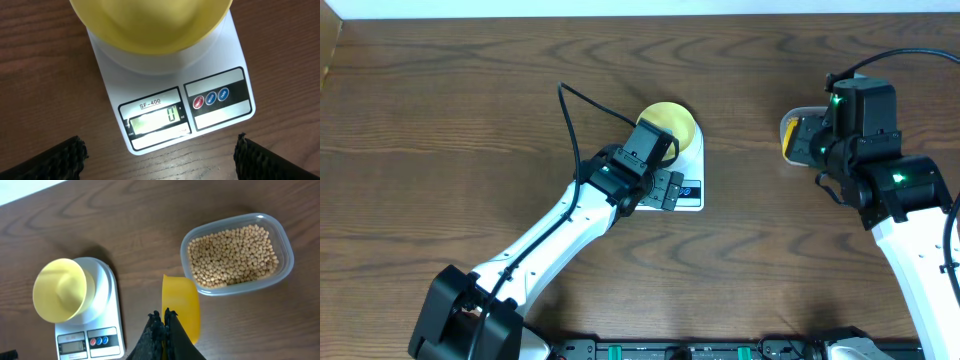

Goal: Scoop item into bowl and weigh 50g on scale
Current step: 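Pull the left gripper back from the scale toward the front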

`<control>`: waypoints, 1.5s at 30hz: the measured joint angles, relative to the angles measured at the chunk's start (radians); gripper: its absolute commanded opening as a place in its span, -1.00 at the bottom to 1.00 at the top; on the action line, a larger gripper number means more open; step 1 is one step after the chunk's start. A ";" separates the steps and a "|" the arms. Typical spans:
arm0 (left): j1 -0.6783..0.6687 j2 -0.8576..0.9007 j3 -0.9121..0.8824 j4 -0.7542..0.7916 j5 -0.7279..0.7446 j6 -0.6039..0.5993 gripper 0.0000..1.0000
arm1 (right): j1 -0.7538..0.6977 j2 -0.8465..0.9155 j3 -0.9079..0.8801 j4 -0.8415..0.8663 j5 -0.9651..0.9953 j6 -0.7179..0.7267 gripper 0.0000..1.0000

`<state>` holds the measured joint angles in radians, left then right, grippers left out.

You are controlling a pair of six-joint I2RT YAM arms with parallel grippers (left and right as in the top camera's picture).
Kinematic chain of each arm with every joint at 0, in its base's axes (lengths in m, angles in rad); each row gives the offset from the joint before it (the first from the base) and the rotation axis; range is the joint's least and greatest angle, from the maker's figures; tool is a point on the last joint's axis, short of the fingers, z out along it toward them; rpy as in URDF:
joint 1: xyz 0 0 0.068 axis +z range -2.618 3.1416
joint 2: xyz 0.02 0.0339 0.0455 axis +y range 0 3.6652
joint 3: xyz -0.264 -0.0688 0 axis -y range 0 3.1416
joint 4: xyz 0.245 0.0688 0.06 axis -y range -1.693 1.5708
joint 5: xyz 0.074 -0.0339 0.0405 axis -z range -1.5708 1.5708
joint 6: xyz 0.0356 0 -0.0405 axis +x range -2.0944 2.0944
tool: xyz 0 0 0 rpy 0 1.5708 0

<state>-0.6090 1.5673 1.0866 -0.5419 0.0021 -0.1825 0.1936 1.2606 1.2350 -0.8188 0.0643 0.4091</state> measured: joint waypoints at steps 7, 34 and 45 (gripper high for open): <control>0.000 0.000 0.000 0.000 0.000 0.000 0.93 | 0.000 0.000 0.000 -0.008 0.000 0.000 -0.98; 0.000 0.000 0.000 0.000 0.000 0.000 0.96 | 0.000 0.000 0.000 -0.009 0.042 0.000 -0.98; 0.000 -0.033 -0.002 -0.056 0.000 0.069 0.96 | 0.000 0.000 0.000 -0.015 0.027 0.000 -0.98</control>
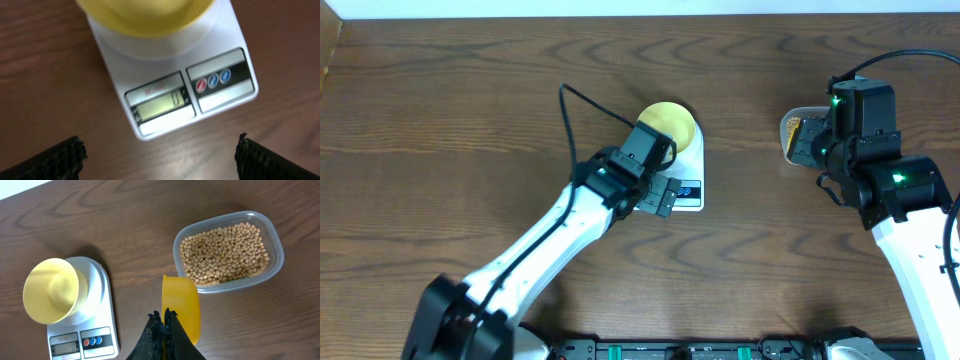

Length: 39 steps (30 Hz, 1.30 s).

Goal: Scoop item into bowl and weigh 50g on scale
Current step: 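Pull the left gripper back from the scale toward the front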

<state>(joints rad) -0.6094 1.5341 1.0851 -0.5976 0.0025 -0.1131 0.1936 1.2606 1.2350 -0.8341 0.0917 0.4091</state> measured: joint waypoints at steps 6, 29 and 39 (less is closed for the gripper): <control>0.000 -0.221 -0.008 -0.026 0.000 0.042 0.96 | 0.000 0.000 0.000 -0.016 -0.009 -0.010 -0.98; 0.001 -0.558 -0.371 0.220 0.079 0.144 0.96 | 0.000 0.000 0.001 -0.007 -0.017 -0.021 -0.98; 0.005 -0.499 -0.371 0.273 0.070 0.166 0.95 | 0.000 0.000 0.001 -0.003 -0.021 -0.021 -0.98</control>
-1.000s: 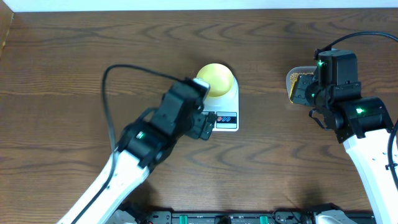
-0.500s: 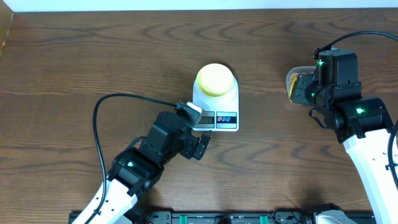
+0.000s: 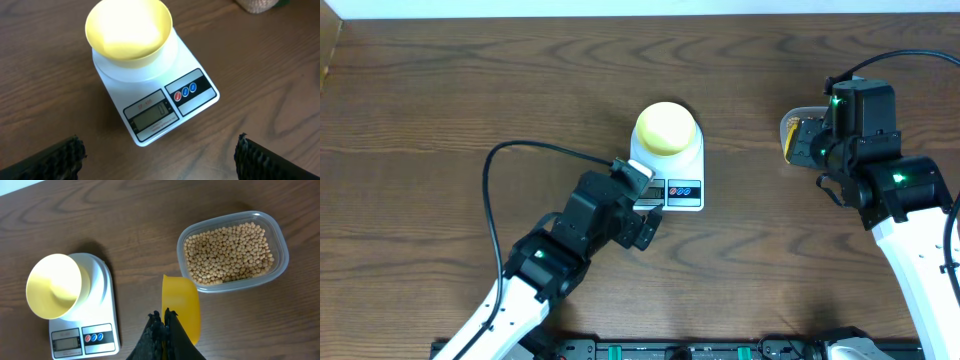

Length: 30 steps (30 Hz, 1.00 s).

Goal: Scoop item into bowl and weigh 50g on scale
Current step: 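Pull the left gripper back from the scale toward the front, then lower the yellow scoop with the right gripper into the soybean tub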

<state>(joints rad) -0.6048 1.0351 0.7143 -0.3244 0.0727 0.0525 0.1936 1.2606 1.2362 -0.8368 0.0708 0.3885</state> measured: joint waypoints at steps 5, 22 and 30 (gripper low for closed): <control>0.000 0.037 0.000 0.022 -0.008 -0.011 0.96 | 0.000 0.000 0.000 0.000 0.000 0.000 -0.98; 0.000 0.039 0.000 0.023 -0.072 -0.056 0.96 | 0.000 0.000 0.000 0.000 0.000 0.000 -0.98; 0.000 0.039 0.000 0.023 -0.072 -0.056 0.96 | 0.000 0.000 0.000 0.032 0.008 -0.039 -0.98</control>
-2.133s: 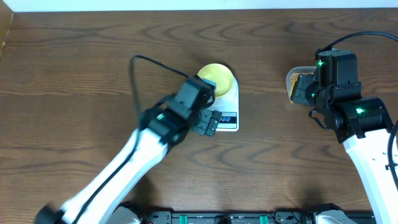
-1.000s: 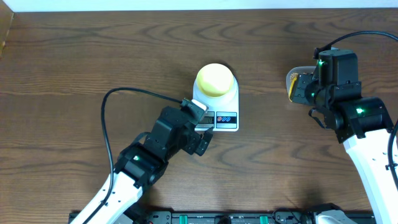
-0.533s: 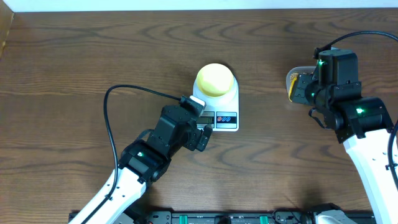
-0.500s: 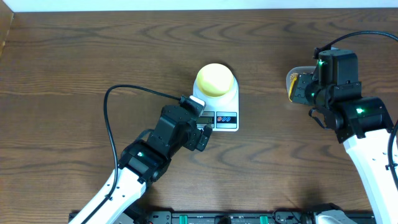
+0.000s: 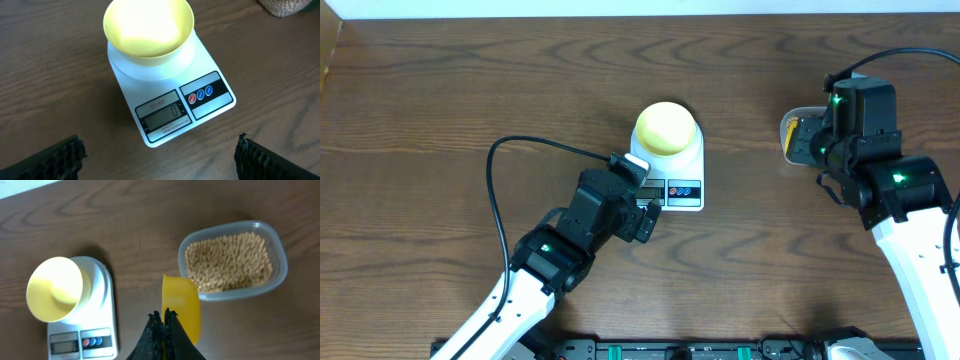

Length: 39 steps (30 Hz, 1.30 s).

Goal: Scoop item into bowl and weigh 50g on scale
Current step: 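Lower the yellow scoop with the right gripper into the soybean tub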

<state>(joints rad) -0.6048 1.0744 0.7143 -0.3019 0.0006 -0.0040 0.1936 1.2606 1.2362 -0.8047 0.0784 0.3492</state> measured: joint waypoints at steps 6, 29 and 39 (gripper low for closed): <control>0.000 0.000 0.000 0.000 0.000 0.000 0.96 | -0.014 0.000 0.000 0.027 0.048 -0.088 -0.98; 0.000 0.000 0.000 0.000 0.000 0.000 0.96 | -0.144 0.264 0.001 0.156 0.129 -0.313 -0.98; 0.000 0.000 0.000 0.000 0.000 0.000 0.96 | -0.155 0.347 0.001 0.190 0.144 -0.317 -0.98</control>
<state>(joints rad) -0.6048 1.0744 0.7143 -0.3016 0.0006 -0.0040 0.0383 1.6077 1.2369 -0.6147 0.2226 0.0322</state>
